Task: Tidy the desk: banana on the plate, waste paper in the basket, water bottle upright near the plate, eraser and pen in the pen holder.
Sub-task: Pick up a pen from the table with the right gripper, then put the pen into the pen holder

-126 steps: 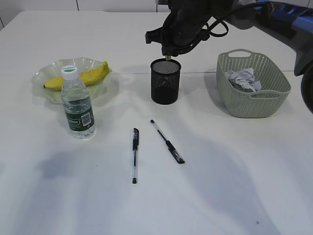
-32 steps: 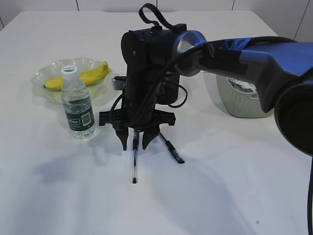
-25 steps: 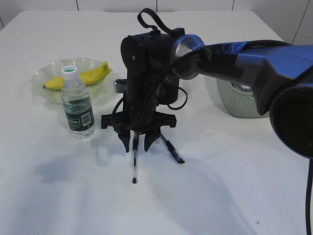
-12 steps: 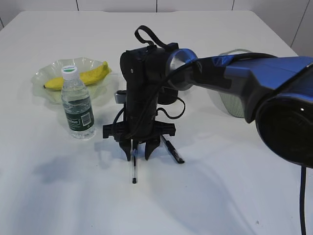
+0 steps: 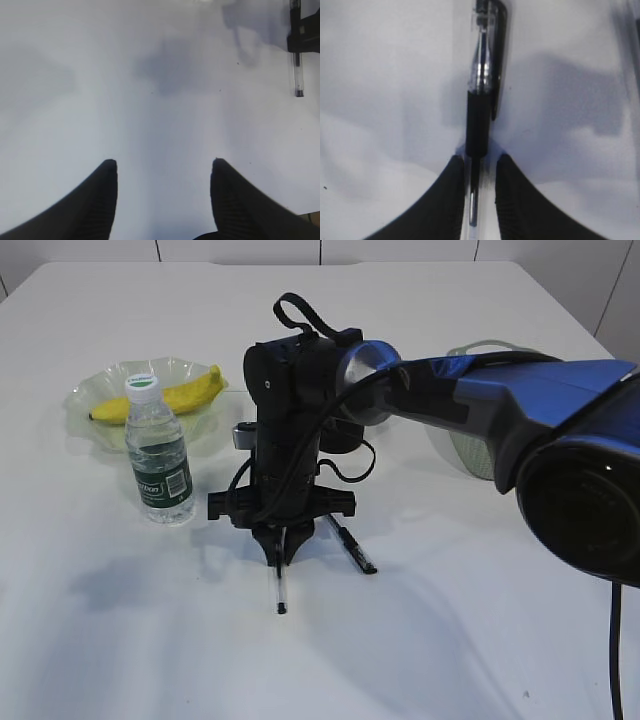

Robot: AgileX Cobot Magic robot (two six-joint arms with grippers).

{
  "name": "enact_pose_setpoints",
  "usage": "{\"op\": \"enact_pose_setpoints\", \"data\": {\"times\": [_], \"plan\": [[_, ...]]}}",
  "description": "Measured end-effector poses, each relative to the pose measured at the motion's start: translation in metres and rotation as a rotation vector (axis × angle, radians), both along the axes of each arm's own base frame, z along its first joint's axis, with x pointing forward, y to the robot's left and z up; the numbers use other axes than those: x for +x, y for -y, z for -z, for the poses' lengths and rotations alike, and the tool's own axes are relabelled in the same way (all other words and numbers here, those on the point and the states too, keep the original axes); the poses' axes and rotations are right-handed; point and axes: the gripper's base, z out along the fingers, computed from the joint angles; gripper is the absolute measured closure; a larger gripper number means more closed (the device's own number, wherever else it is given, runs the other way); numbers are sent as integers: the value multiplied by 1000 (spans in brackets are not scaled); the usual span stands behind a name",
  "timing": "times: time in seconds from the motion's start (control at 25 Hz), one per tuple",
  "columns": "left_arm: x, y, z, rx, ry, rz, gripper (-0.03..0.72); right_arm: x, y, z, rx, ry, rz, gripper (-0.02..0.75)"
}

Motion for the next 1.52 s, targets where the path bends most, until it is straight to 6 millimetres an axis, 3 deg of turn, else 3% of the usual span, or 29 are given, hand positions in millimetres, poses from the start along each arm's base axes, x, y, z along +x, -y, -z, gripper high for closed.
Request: {"op": "enact_pose_setpoints", "data": {"times": [0.2, 0.6, 1.0, 1.28, 1.52], "plan": [[0, 0, 0, 0, 1, 0, 274, 0, 0, 0, 0, 1, 0, 687], [0, 0, 0, 0, 4, -1, 274, 2, -1, -4, 10, 26, -93, 694], [-1, 0, 0, -1, -12, 2, 274, 0, 3, -53, 36, 132, -176, 694], [-1, 0, 0, -1, -15, 3, 274, -19, 22, -71, -25, 135, -249, 695], [-1, 0, 0, -1, -15, 3, 274, -50, 52, -84, -78, 93, -281, 695]]}}
